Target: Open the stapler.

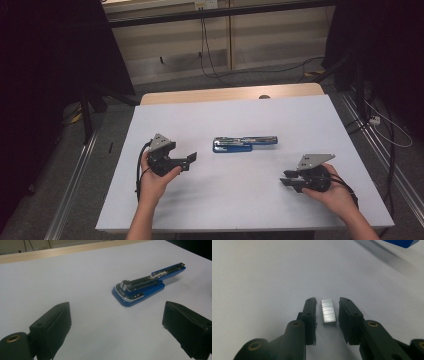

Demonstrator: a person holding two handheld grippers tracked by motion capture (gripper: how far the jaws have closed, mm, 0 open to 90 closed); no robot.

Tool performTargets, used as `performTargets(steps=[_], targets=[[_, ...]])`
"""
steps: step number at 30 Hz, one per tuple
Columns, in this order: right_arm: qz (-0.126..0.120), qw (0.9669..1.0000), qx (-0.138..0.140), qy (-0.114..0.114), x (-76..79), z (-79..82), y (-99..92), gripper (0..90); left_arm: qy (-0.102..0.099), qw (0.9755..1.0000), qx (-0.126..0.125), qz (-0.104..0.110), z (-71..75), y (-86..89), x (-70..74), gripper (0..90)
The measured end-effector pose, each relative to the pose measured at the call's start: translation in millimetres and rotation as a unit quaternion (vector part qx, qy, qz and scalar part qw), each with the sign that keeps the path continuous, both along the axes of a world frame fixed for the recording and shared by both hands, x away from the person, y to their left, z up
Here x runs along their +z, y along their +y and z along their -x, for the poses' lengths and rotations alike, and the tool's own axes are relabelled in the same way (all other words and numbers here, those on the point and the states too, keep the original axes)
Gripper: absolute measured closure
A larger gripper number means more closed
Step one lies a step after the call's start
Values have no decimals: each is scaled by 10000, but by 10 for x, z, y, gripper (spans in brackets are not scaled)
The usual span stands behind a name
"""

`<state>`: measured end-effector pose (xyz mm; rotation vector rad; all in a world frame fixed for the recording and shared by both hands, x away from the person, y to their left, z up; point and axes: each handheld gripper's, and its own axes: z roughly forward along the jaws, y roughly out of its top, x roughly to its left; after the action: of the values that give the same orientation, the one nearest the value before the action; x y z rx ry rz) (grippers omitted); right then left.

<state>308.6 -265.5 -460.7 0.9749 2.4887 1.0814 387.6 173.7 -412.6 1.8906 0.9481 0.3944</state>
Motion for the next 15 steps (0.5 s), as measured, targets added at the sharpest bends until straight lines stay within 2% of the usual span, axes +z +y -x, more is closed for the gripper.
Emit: performTargets(steps=[1, 6, 15], targets=[[-15, 10000, -46, 18, 1, 6, -3, 736, -6, 10000, -1, -1, 1, 2, 2, 86], [-44, 10000, -77, 3, -4, 18, -11, 788, -14, 10000, 5, 14, 9, 13, 7, 86], [-72, 9999, -120, 57, 2, 2, -4, 790, -38, 10000, -58, -5, 7, 8, 9, 86]])
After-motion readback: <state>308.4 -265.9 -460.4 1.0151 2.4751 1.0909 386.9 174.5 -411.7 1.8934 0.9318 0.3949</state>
